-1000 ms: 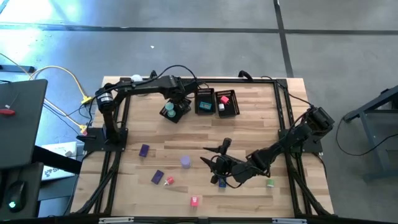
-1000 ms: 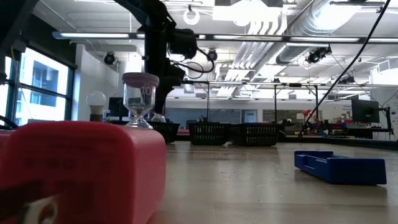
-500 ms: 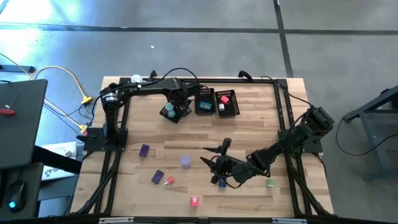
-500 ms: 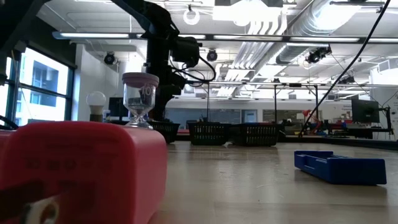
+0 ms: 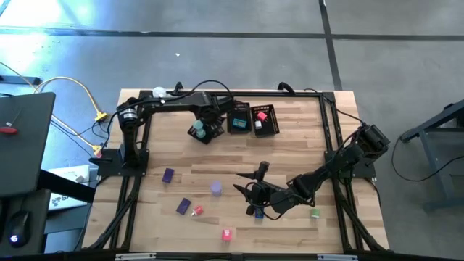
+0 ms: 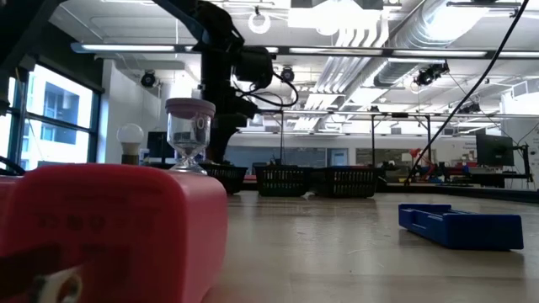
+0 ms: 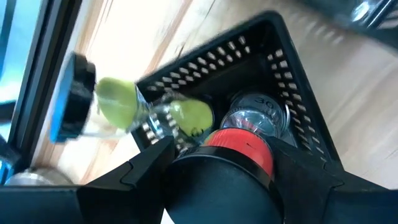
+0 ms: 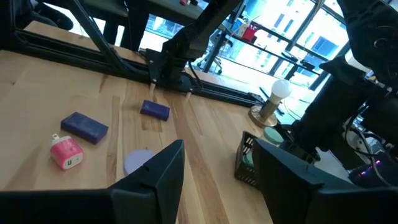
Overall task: Pick & Place Office items
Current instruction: Put the red and black hourglass into the left black bin
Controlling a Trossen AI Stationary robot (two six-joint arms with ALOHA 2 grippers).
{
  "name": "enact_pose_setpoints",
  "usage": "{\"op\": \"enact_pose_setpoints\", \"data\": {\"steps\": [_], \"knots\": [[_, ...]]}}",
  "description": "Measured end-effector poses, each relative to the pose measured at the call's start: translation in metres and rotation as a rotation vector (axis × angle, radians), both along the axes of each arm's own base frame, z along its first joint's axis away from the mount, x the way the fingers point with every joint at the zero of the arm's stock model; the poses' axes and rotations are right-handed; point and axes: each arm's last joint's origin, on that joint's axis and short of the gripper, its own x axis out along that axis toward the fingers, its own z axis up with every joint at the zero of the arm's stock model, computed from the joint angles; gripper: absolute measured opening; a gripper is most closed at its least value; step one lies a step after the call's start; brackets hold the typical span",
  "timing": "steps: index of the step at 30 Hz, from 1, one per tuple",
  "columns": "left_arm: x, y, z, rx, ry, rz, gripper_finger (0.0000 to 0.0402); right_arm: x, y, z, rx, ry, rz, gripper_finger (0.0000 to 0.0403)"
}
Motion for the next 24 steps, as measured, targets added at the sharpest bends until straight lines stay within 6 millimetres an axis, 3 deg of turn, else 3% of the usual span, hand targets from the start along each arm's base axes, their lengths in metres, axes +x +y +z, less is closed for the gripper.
{"op": "enact_pose_setpoints", "data": {"steps": [14, 24], "knots": [[0.004, -0.0005, 0.0006, -0.008, -0.04, -0.021, 0.0234, -0.0001, 0.0, -0.0002, -0.002, 0.003, 0.0, 0.0178], [0.004, -0.0006, 0.0009, -0.009, -0.04, -0.024, 0.03, -0.0002, -0.0001, -0.0006, 0.008, 0.002, -0.003, 0.0178]]}}
